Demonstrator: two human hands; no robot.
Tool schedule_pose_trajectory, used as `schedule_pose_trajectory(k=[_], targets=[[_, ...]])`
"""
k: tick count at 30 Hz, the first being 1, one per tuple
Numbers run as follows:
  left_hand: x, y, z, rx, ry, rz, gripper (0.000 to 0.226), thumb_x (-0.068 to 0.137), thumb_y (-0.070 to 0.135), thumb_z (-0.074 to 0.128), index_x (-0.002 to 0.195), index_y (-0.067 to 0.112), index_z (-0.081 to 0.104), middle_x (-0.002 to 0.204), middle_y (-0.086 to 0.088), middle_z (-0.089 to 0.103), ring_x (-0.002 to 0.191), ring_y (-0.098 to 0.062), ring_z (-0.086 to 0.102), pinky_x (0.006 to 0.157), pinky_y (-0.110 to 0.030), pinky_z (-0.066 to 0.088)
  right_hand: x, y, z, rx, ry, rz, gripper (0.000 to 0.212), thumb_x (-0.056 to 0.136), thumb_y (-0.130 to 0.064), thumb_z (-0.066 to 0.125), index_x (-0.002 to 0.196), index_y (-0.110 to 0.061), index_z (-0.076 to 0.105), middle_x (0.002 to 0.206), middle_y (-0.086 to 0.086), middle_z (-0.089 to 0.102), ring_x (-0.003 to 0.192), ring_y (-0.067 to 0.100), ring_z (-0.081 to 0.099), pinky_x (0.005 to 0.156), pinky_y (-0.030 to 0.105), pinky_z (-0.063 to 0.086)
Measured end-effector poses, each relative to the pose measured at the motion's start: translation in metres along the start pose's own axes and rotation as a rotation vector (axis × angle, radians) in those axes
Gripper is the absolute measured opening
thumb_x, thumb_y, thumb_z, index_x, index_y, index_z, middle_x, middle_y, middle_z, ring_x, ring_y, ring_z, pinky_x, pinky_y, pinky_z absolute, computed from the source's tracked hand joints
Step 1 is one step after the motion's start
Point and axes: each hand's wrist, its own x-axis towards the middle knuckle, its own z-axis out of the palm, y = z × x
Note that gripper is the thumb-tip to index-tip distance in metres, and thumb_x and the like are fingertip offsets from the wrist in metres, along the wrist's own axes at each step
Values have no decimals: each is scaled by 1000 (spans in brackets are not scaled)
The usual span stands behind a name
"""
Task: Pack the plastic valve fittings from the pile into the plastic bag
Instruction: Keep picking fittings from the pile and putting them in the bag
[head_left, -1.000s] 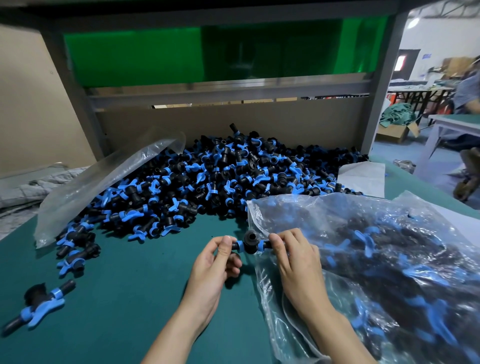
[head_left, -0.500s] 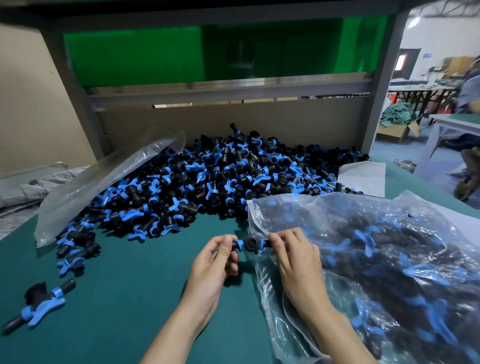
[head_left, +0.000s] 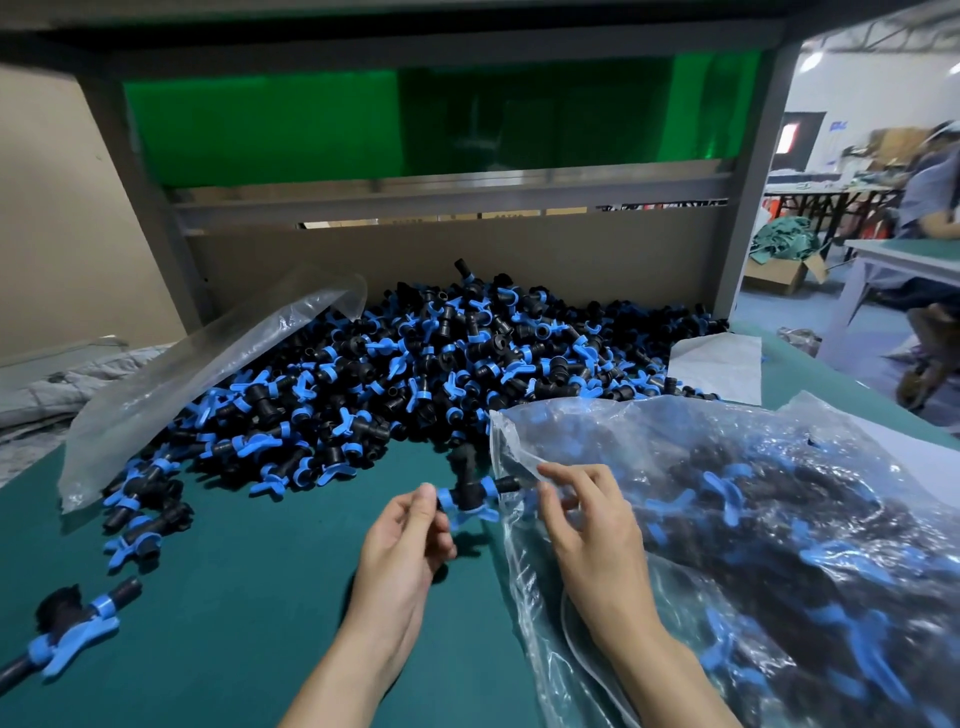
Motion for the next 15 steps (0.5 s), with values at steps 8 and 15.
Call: schedule_pose_trajectory(k=[8,15], targets=[[-14,10,9,-83,-3,-50,23,87,35,64,79,15,57,62,1,52,51,-9,47,44,-20,44,14,-32,-20,151,54,-36,34,91,0,59,112,-24,69,98,-8,56,81,5,58,67,12,41],[-28,5,75,50,-175,-147,19,91,26,67,81,13,59,59,-1,61,47,-11,54,44,-19,43,31,-69,-42,147,72,-150,33,89,-2,58,111,-23,70,100,-6,56,90,0,56,76,8,40]])
